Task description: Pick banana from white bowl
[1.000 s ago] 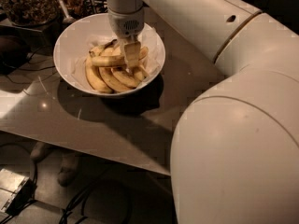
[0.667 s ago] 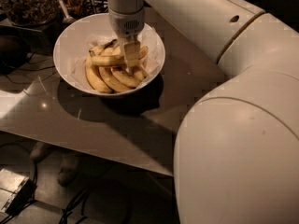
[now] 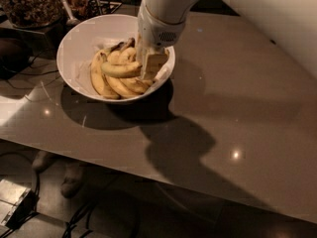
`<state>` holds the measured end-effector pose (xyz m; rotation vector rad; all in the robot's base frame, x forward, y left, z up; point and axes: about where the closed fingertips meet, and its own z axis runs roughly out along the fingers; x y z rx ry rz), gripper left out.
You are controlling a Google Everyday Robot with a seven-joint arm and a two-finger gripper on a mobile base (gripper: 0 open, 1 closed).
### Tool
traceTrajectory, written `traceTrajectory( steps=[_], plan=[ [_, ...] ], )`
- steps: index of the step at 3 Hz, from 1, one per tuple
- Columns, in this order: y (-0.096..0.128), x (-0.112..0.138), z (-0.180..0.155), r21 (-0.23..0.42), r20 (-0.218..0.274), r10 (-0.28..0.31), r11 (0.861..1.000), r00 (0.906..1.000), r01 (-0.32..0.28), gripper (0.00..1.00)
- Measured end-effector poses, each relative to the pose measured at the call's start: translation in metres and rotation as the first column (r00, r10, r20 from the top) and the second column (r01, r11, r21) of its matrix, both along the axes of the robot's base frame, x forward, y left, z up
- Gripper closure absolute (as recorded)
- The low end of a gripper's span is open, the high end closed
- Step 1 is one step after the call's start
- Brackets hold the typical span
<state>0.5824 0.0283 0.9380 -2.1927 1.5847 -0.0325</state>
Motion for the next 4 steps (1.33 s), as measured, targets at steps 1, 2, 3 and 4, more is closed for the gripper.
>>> traceTrajectory(
  steps=[1, 2, 3, 4],
  plan=[
    [-0.018, -0.036, 0.012, 0.137, 0.066, -0.019, 0.991, 0.9976, 0.010, 1.00],
    [-0.028, -0.067, 0.030, 0.236, 0.145, -0.045, 0.972, 0.9885, 0.009, 1.00],
    [-0.032, -0.101, 0.046, 0.257, 0.188, -0.060, 0.966, 0.9803, 0.010, 1.00],
    [-0.033, -0.105, 0.050, 0.259, 0.195, -0.063, 0.966, 0.9787, 0.011, 1.00]
  ],
)
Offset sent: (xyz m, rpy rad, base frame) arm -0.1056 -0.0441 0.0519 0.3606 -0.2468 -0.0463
